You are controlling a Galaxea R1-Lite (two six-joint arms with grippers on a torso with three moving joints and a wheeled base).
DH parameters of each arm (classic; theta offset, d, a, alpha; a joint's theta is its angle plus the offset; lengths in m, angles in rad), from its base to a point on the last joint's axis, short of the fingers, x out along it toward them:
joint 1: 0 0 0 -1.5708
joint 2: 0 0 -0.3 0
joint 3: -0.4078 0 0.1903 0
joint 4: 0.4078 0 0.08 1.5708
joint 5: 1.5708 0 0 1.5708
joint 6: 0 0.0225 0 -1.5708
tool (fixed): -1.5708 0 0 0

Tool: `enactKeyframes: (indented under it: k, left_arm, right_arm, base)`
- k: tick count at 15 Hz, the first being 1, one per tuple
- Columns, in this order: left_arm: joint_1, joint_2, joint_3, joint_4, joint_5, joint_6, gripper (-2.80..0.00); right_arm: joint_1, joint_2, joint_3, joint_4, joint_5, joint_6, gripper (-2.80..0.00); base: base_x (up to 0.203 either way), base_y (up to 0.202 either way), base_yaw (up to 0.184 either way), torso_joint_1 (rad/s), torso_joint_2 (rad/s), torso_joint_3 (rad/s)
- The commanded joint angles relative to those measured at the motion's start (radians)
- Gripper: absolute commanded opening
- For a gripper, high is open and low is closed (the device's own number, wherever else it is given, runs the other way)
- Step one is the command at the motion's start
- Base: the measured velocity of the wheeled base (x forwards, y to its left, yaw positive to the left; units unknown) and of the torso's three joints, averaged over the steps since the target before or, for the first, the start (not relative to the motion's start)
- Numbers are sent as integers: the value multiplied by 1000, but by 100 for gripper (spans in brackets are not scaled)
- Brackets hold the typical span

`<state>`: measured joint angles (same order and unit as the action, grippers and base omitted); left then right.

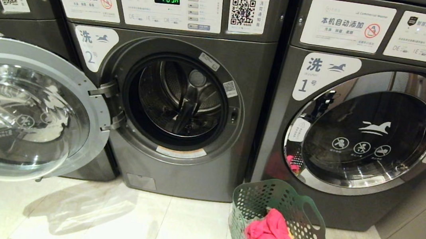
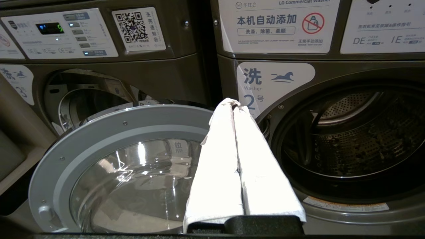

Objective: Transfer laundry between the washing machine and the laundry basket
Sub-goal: Close the washing machine door with the left hand

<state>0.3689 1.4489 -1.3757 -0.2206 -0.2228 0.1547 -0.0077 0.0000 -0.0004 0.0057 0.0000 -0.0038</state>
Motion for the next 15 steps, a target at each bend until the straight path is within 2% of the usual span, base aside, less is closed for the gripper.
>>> enactKeyframes:
  k: [1,10,12,15]
  left_arm:
    - [-1,-13,11,-2,-1,1,-280]
    - [-1,-23,33,1,-3,3,-280]
    - [-1,-25,33,1,-3,3,-280]
    - [-1,-25,33,1,-3,5,-280]
  right_arm:
    - [0,2,0,0,0,-1,-280]
    - [0,2,0,0,0,-1,-280]
    - [0,2,0,0,0,-1,-280]
    - [0,2,0,0,0,-1,-280]
  base:
    - [0,0,0,0,0,0]
    - [0,0,0,0,0,0]
    - [1,75,-2,4,2,2]
    - [0,185,0,2,5,0]
